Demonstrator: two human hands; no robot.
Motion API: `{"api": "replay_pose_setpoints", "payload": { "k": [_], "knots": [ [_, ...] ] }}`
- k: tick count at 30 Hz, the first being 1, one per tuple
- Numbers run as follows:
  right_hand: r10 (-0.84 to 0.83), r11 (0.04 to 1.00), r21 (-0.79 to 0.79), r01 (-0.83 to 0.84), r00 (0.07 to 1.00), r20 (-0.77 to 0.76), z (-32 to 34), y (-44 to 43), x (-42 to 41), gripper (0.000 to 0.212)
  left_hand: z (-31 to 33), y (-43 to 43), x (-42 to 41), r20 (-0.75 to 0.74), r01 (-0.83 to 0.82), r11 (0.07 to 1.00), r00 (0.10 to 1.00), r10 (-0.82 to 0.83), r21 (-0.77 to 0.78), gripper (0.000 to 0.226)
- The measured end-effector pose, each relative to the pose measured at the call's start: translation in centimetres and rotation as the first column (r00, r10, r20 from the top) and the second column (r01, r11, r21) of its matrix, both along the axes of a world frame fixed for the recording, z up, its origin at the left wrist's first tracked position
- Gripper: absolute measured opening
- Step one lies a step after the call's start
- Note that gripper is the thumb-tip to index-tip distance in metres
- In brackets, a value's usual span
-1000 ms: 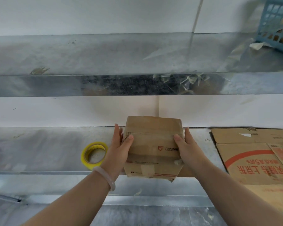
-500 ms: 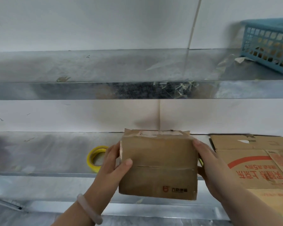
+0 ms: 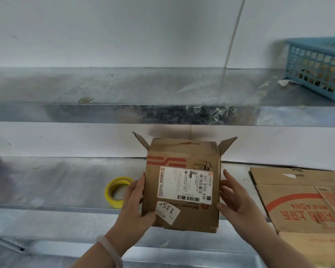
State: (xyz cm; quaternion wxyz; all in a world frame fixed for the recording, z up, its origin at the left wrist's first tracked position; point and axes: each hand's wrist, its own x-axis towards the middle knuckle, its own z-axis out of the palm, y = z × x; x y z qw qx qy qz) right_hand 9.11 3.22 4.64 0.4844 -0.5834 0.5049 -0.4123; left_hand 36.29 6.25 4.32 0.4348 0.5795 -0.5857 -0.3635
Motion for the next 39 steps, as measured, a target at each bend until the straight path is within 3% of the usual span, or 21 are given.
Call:
{"api": "replay_pose_setpoints", "payload": {
  "k": [5,11,16,18,22,27,29,31,34,39],
  "knots": [
    [-0.065,0.996,-0.061,0.068,0.996,0.054,-0.9,0.7,0.0,0.082,-0.9,0.4,0.1,-0.083,0.024,1.0,0.996,-0.025,-0.019,0.085],
    [-0.132,0.991,0.049,0.124,0.965,0.225,-1.1,1.3,0.4,0.044,-1.6,1.1,-0.7,-0.247,-0.028,0.999,0.968,0.036,0.036,0.07],
    [-0.102,0.994,-0.012,0.109,0.963,0.251,0.3,0.9,0.1,0.065,1.1,0.4,-1.7,-0.24,0.007,1.0,0.971,-0.013,-0.023,0.062],
    [-0.096,0.992,-0.058,0.111,0.971,0.217,0.6,0.8,-0.2,0.061,1.4,0.4,-2.0,-0.231,-0.017,0.998,0.973,0.004,-0.058,0.062],
    [-0.059,0.998,-0.008,0.061,0.992,0.113,0.0,1.1,-0.5,0.041,1.1,0.6,-2.3,-0.326,-0.098,0.995,0.94,0.1,0.025,0.063],
    [-0.03,1.0,-0.007,0.031,0.993,0.114,-0.2,2.4,-0.4,0.037,1.0,1.3,-2.4,-0.327,-0.137,0.987,0.932,0.156,0.079,0.034],
    [-0.032,0.995,-0.087,0.038,0.997,0.077,0.6,2.8,0.3,0.05,1.5,1.9,-2.5,-0.309,-0.188,0.981,0.931,0.193,0.048,0.028],
    [-0.067,0.987,-0.135,0.083,0.991,0.115,1.7,3.3,1.5,0.054,2.3,3.0,-2.3,-0.341,-0.254,0.967,0.907,0.248,0.027,0.027],
    [-0.119,0.976,-0.16,0.144,0.98,0.158,3.4,3.8,4.2,0.035,3.7,4.7,-0.6,-0.352,-0.331,0.943,0.879,0.321,0.034,0.023],
    [-0.079,0.993,-0.086,0.084,0.995,0.067,5.4,3.9,11.4,0.025,5.0,7.1,5.9,-0.355,-0.482,0.876,0.815,0.459,0.026,0.025]
  ]
}}
